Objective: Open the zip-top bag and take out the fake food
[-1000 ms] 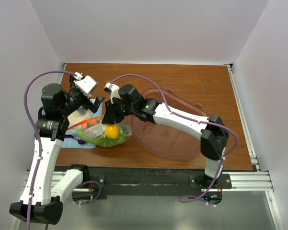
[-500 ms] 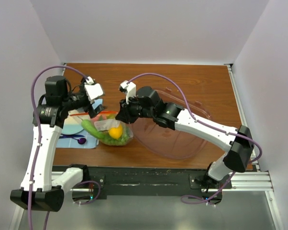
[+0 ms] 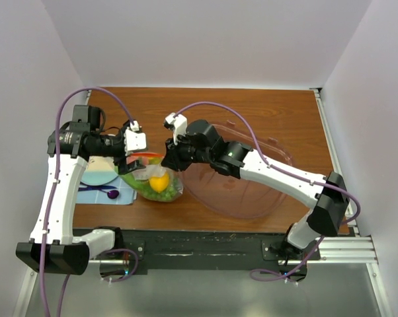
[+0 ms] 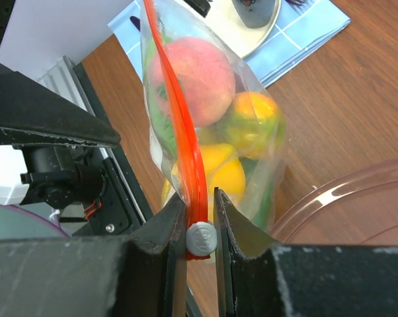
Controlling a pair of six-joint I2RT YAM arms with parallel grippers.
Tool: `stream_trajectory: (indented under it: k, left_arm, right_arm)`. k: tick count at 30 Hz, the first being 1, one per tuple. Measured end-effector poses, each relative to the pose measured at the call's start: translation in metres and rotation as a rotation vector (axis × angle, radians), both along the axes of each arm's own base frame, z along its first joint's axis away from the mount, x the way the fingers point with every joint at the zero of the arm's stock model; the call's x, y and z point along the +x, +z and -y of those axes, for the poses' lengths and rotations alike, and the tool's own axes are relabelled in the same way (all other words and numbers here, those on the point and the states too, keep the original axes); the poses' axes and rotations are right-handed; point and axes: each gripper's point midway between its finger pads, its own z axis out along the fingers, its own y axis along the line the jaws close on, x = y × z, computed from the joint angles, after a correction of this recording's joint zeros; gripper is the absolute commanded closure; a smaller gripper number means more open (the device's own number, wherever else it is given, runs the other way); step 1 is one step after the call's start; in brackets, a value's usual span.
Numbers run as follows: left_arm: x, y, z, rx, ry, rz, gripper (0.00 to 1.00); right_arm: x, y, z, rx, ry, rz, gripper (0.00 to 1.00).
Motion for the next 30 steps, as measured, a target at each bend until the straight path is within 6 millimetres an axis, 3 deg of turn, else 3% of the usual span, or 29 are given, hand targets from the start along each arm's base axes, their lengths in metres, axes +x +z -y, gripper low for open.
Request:
stream_trajectory:
  k: [7, 8, 12, 19, 22, 23, 27, 28, 30]
  left_arm:
    - [0.002, -0.005, 0.005, -0.019, -0.040, -0.018, 0.15]
    - [0.003, -0.007, 0.006, -0.021, -0.043, -0.026, 0.17]
    - [0.007, -0.016, 0.007, -0.025, -0.058, -0.065, 0.45]
    - [0.012, -0.029, 0.007, -0.018, -0.058, -0.124, 0.54]
    - [0.011, -0.030, 0.006, -0.012, -0.055, -0.128, 0.83]
    - [0.011, -0.030, 0.005, -0.010, -0.053, -0.131, 1.00]
    - [0.010, -0.030, 0.004, 0.000, -0.047, -0.135, 1.00]
    - [0.010, -0.029, 0.003, 0.004, -0.045, -0.134, 1.00]
    - [0.011, -0.028, 0.002, 0.011, -0.041, -0.131, 1.00]
  right_arm:
    - [0.001, 0.004, -0.005, 0.009, 0.009, 0.000, 1.00]
    - [0.001, 0.004, -0.006, 0.010, 0.012, -0.001, 1.00]
    - [0.000, 0.007, -0.011, 0.021, 0.031, -0.005, 1.00]
    - [-0.001, 0.007, -0.011, 0.021, 0.034, -0.006, 1.00]
    - [0.000, 0.007, -0.011, 0.021, 0.034, -0.004, 1.00]
    - [0.000, 0.007, -0.011, 0.019, 0.031, 0.000, 1.00]
    - [0.003, 0.006, -0.010, 0.013, 0.022, 0.011, 0.79]
    - [0.004, 0.006, -0.010, 0.011, 0.018, 0.013, 0.57]
    - [0.006, 0.006, -0.007, 0.005, -0.001, 0.024, 0.42]
